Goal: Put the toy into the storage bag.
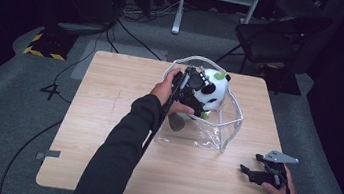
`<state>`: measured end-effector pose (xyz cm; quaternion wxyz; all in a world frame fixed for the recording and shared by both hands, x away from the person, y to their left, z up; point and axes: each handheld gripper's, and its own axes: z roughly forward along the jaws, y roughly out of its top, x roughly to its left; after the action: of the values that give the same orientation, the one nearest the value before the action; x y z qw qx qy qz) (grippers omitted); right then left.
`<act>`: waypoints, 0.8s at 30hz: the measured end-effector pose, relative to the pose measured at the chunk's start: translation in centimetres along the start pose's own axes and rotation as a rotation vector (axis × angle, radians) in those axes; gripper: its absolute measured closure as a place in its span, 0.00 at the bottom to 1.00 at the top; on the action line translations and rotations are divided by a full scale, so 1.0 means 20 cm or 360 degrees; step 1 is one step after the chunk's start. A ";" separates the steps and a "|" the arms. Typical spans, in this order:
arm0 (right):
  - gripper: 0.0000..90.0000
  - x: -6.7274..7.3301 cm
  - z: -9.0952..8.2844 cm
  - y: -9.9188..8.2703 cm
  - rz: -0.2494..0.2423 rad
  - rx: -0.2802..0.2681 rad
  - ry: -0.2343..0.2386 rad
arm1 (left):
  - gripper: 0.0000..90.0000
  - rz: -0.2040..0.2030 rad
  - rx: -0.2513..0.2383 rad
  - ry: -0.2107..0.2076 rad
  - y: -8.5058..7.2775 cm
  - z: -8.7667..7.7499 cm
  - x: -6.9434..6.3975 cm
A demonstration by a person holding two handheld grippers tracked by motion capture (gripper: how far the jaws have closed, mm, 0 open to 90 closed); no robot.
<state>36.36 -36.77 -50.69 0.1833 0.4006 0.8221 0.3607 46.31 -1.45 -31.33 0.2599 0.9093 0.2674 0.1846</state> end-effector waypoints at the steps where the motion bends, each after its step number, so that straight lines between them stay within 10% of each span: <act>1: 0.18 0.00 0.00 0.00 0.0000 0.0000 0.0000 | 0.18 0.0005 0.0021 -0.0006 0.00 0.01 0.00; 10: 0.18 0.00 0.00 0.00 -0.0005 -0.0005 0.0003 | 0.18 0.0106 0.0244 0.0005 0.03 0.03 -0.03; 24: 0.18 0.00 0.00 0.00 -0.0006 -0.0005 0.0002 | 0.19 0.0102 0.0157 0.0048 0.00 0.01 -0.04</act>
<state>36.33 -36.74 -50.69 0.1839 0.3986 0.8224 0.3618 45.83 -1.91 -31.63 0.2046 0.9263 0.2509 0.1930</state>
